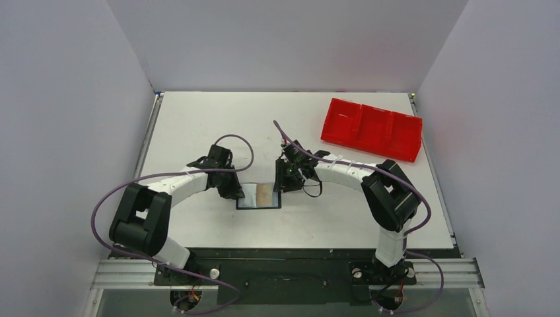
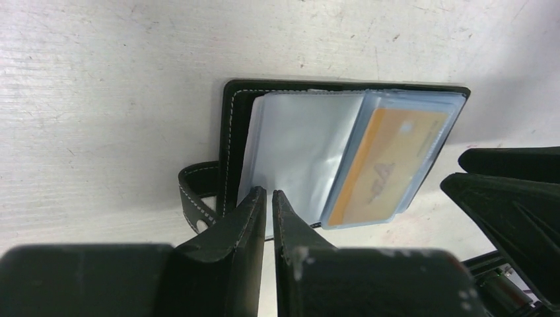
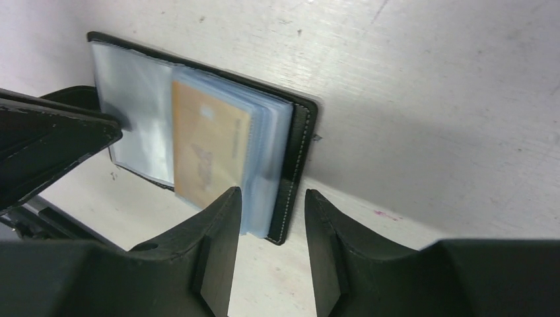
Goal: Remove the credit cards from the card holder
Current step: Remove the credit card from the card holder.
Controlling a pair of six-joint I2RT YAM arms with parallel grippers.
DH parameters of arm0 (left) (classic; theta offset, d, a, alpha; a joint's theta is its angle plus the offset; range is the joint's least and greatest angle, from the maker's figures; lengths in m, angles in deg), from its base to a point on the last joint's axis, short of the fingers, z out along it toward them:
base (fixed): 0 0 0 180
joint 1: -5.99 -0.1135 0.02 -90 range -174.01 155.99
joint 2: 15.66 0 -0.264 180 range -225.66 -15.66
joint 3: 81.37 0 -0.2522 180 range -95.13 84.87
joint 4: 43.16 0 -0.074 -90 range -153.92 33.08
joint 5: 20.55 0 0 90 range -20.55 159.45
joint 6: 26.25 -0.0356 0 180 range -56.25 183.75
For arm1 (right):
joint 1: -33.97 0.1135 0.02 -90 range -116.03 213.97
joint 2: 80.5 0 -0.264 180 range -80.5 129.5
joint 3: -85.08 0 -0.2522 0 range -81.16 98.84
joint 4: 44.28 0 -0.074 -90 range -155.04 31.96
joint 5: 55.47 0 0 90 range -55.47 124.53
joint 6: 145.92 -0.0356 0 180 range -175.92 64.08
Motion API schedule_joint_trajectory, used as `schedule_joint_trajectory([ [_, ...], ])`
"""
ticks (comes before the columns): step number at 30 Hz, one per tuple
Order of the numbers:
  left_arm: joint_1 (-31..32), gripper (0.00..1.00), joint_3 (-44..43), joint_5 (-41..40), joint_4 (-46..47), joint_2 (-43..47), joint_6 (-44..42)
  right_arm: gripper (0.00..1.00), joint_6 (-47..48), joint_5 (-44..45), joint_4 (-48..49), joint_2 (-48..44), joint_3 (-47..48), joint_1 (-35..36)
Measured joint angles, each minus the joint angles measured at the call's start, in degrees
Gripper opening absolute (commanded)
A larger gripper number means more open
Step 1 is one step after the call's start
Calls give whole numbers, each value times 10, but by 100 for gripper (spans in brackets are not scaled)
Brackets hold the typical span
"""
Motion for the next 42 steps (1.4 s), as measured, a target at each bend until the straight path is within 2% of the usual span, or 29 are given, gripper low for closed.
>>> schedule_joint_trajectory([
  [6,0,4,0,-5,3,-15,-3,39,-7,6,3,0,-10,-4],
  [13,0,0,0,-5,4,-18,-3,34,-22,3,28,0,-17,-4],
  [29,2,0,-1,0,13,-24,-2,35,-50,-4,61,7,-30,-4],
  [36,8,0,-1,0,23,-27,8,40,-58,-10,64,15,-30,0],
  [42,10,0,-1,-1,24,-27,9,35,-61,-12,68,17,-30,0],
])
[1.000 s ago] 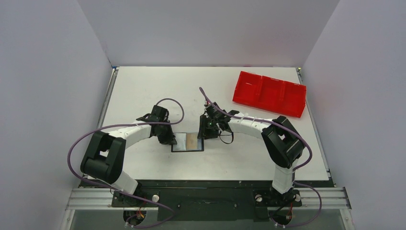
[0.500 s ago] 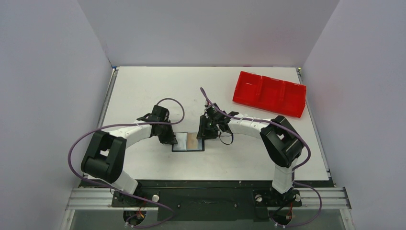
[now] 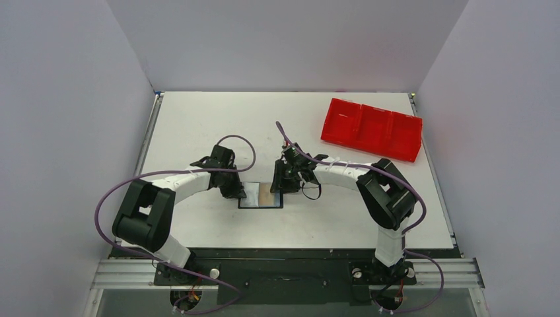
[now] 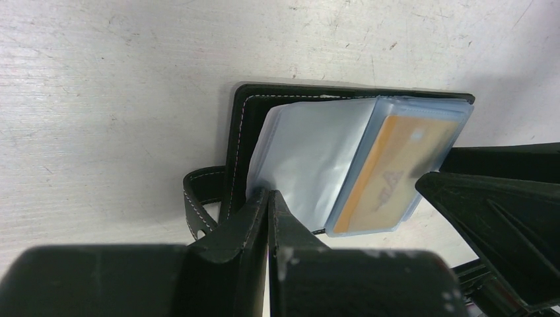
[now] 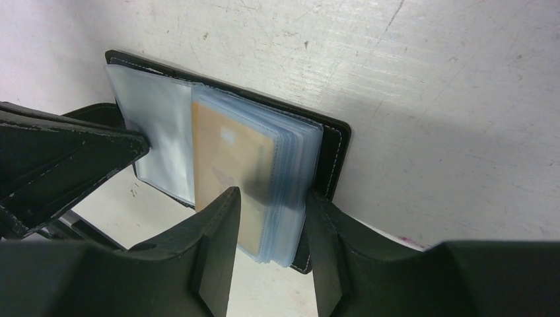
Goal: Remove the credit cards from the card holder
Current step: Remove the credit card from the card holder.
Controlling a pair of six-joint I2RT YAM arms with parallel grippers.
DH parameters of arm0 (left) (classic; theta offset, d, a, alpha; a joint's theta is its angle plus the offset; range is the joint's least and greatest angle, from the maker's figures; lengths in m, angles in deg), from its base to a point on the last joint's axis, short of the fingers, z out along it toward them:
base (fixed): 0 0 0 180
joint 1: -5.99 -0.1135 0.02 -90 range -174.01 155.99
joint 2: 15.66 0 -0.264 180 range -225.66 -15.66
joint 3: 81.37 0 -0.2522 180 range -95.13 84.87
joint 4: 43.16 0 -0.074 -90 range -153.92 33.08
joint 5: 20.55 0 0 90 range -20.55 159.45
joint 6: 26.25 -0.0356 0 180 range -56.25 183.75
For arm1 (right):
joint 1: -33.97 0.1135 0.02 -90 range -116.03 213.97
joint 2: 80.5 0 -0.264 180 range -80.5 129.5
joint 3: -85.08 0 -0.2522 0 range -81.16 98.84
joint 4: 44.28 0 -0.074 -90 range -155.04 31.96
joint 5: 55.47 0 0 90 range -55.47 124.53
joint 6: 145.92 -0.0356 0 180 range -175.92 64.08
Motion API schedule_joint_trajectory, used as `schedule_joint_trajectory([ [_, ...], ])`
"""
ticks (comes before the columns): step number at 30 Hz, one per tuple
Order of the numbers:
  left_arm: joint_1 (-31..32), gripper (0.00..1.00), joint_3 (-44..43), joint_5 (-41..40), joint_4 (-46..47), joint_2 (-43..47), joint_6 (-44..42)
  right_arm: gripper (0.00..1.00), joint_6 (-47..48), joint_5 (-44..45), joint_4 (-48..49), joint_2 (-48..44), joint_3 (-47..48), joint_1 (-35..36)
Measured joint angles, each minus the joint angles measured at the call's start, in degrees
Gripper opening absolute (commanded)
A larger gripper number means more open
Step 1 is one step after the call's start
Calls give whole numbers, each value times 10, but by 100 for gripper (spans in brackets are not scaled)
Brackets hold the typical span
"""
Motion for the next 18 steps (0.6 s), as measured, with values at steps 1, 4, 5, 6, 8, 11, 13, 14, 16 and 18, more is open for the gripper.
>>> schedule_joint_trajectory([
  [1,0,0,0,0,0,0,0,30,0,0,0,0,0,0],
  [4,2,0,0,-2,1,0,2,22,-2,1,-2,0,0,0],
  [5,3,0,0,-4,1,0,2,19,-4,1,-3,0,0,0],
  [6,4,0,0,-5,1,0,3,18,-7,1,-4,0,0,0],
  [8,7,0,0,-6,2,0,4,18,-11,0,-4,0,1,0],
  [11,11,0,1,-7,6,0,7,18,-15,-3,-7,-2,7,0],
  [13,19,0,2,-6,17,-2,13,19,-16,-4,-9,-3,12,0],
  [14,24,0,3,-6,21,-3,14,20,-17,-5,-10,-5,17,0],
  [16,29,0,4,-7,27,-3,16,22,-20,-6,-10,-5,24,0],
  [18,31,0,4,-7,30,-4,18,25,-25,-11,-10,-5,34,0],
])
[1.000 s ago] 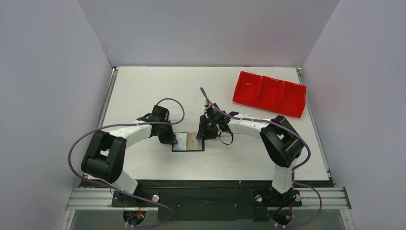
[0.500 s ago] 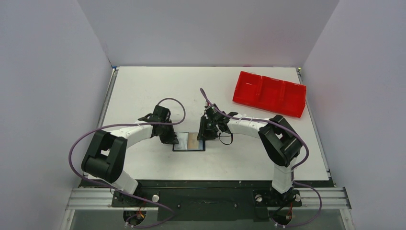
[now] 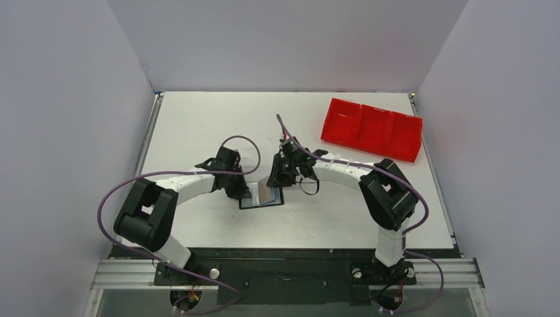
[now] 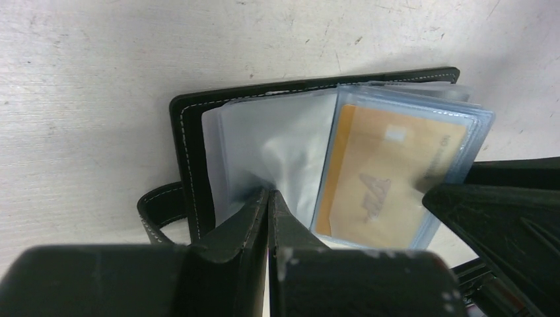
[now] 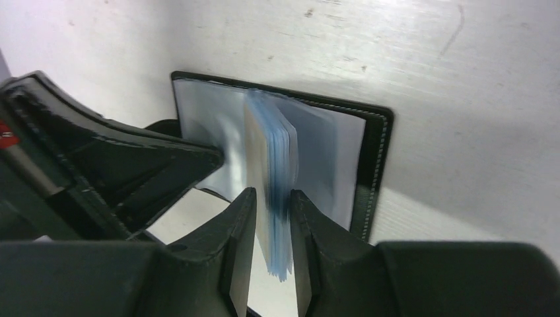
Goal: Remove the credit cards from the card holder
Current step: Remove the credit card from the card holder.
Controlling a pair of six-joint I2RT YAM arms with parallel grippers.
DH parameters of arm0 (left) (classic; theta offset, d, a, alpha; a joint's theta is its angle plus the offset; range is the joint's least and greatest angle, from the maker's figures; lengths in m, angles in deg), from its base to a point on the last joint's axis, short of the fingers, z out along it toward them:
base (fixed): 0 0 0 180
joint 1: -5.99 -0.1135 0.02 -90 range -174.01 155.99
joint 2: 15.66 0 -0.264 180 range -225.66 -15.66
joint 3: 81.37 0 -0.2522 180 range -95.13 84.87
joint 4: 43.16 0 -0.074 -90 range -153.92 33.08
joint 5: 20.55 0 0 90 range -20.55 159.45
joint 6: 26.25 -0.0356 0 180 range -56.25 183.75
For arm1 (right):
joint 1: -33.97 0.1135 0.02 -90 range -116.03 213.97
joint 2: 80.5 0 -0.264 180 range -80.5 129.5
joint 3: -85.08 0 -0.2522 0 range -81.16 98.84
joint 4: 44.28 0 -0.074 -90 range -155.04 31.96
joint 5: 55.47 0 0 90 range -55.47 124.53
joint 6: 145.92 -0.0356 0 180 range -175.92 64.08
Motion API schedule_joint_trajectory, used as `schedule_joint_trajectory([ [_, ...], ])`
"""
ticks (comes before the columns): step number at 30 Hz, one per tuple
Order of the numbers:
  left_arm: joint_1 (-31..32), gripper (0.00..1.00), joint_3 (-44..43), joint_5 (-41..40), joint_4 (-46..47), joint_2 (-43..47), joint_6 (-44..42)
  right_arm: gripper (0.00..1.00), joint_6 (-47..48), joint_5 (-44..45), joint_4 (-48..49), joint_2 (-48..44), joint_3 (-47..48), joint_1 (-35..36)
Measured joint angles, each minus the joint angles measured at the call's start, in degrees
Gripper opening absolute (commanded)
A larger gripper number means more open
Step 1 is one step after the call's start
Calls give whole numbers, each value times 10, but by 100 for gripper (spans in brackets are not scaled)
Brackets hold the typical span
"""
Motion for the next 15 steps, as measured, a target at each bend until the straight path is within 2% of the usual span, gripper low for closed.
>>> schedule_joint_trajectory([
  [11,11,0,1,-5,9,0,14,40,-17,-14,4,1,56,39],
  [15,14,2,2,-30,-13,14,18,41,-20,-10,-2,11,80,49],
])
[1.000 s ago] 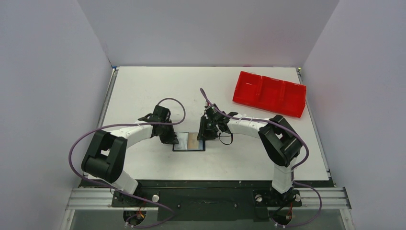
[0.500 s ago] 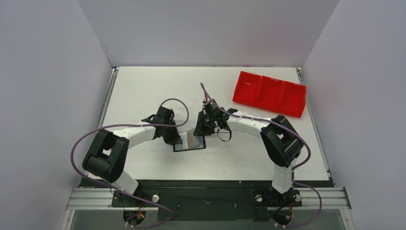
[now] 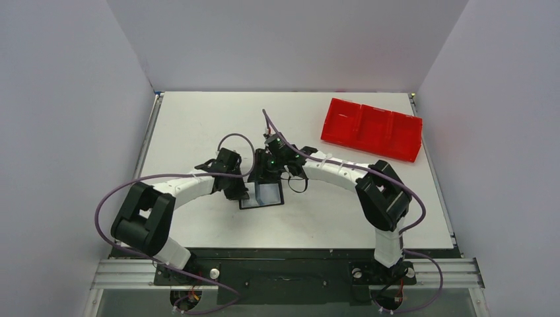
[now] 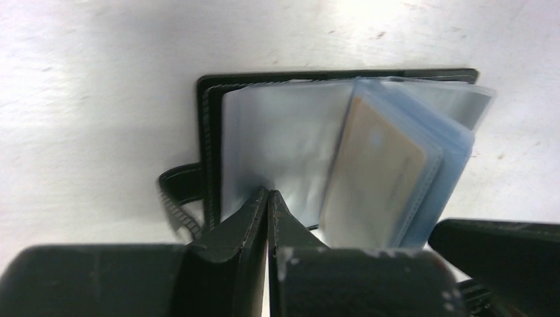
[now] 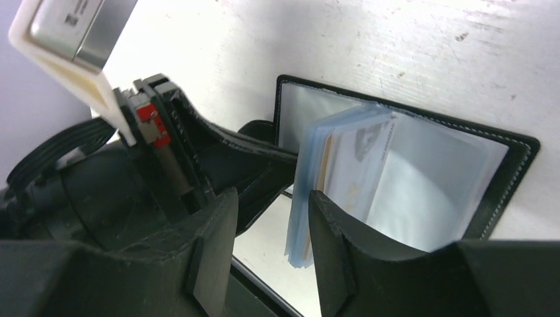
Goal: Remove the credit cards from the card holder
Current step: Remove the credit card from the card holder.
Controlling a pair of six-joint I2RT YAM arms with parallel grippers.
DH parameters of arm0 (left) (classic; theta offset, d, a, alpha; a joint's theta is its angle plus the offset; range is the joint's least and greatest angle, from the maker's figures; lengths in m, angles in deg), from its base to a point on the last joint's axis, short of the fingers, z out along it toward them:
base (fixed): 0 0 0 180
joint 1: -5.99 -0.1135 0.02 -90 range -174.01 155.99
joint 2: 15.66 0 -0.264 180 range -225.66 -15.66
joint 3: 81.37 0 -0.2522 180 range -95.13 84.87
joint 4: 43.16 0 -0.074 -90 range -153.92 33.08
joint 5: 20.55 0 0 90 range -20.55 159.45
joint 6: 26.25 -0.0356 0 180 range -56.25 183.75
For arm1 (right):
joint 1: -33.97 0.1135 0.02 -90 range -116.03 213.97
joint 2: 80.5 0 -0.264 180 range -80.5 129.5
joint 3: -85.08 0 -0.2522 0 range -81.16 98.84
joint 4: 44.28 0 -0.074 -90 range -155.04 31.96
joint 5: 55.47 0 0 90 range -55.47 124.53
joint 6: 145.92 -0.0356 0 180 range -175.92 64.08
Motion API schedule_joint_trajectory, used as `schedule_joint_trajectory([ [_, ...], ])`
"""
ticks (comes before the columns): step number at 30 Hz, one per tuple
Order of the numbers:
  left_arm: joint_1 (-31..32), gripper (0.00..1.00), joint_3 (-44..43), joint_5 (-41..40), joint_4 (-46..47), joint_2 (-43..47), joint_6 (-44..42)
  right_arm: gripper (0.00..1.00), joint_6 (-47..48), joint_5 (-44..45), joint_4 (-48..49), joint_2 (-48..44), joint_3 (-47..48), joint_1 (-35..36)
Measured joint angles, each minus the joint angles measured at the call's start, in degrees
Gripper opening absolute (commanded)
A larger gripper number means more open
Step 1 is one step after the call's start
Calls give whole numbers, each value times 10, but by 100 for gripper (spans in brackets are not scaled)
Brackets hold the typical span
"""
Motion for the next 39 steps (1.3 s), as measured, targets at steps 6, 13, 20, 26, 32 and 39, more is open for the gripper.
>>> schedule_joint_trajectory([
  [6,-1,6,0,-60,-74,48,-2,42,0,3,-6,37,31,11],
  [13,-10,9,0,-89,-127,116,-8,45,0,4,-9,68,45,23],
  [20,-15,9,0,-68,-128,132,-11,44,5,26,-19,67,44,23],
  [26,-15,9,-6,-27,-93,93,-11,37,10,38,-16,41,-3,10],
  [32,-15,9,-14,-13,-59,39,-11,20,11,28,-1,29,-43,-28],
  [39,-15,8,-22,-13,-41,10,-11,16,5,5,33,29,-54,-40],
])
